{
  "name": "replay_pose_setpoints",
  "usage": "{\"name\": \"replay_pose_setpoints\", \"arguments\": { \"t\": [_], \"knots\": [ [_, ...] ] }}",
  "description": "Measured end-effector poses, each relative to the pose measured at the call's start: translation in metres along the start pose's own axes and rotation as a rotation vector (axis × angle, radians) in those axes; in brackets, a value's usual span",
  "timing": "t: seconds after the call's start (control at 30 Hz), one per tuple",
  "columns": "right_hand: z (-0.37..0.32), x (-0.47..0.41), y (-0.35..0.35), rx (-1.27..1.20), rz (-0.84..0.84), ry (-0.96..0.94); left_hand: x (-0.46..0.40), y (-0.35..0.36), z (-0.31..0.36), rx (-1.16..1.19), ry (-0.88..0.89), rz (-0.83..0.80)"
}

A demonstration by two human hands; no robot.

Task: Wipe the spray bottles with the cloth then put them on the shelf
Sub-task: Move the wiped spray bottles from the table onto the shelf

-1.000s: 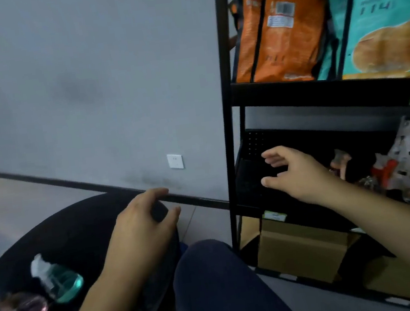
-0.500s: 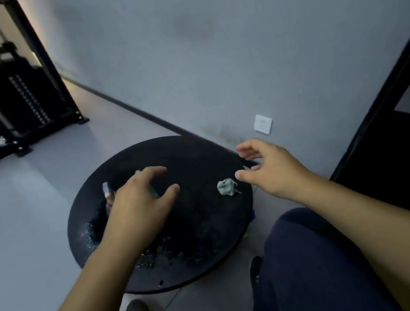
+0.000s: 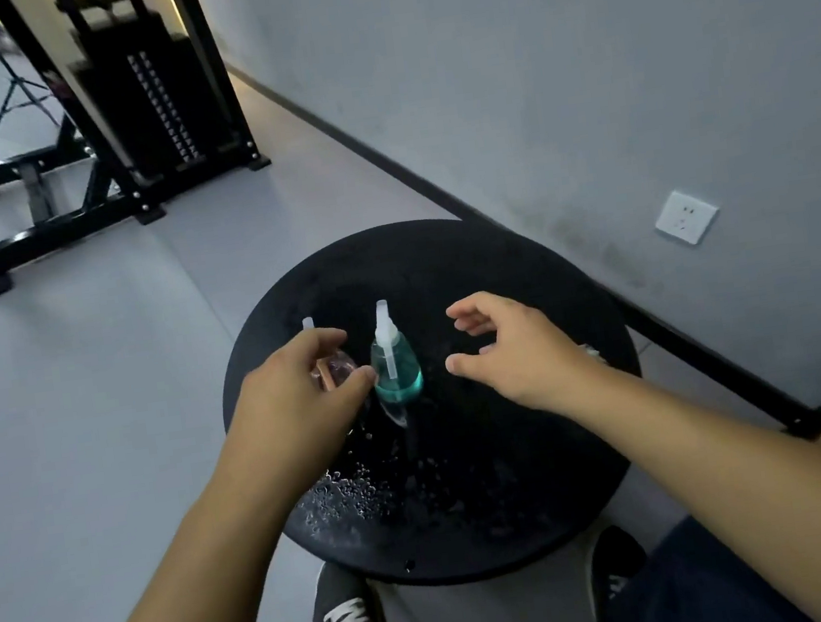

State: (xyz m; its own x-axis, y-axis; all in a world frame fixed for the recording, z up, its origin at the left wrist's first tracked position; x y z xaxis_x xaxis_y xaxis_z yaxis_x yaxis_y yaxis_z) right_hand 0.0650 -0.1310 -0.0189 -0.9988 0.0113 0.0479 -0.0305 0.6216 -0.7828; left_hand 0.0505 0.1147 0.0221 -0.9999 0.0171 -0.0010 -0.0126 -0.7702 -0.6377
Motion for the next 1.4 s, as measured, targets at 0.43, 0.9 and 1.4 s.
{"name": "replay_pose_setpoints", "arguments": {
  "t": [0.43, 0.9, 1.4],
  "knots": [
    [-0.003, -0.047, 0.036, -0.024, -0.077, 0.032, -0.030, 0.023, -0.028, -0.033, -0.094, -0.048],
    [0.015, -0.049, 0.016, -0.054, -0.048, 0.095, -0.113, 0.090, -0.041, -0.136, -0.096, -0.214],
    [0.036, -0.053, 0.009, -0.051, -0.068, 0.151, -0.114, 0.108, -0.047, 0.043, -0.091, -0.220]
  ]
}}
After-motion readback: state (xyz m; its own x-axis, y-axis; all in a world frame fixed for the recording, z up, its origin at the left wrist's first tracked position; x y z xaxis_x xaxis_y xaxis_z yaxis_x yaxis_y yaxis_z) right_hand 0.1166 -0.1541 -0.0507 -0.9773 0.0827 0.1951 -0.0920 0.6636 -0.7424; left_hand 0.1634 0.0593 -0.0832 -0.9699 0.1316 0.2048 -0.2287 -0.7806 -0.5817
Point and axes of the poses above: each hand's wrist, its own x-axis away from the middle knuckle, its own y-axis out of the palm, z = x × y, the point moved 3 cm from there along -x, towards the middle knuckle, and after that the axes turned 10 degrees about x, right-handed, at the moved point
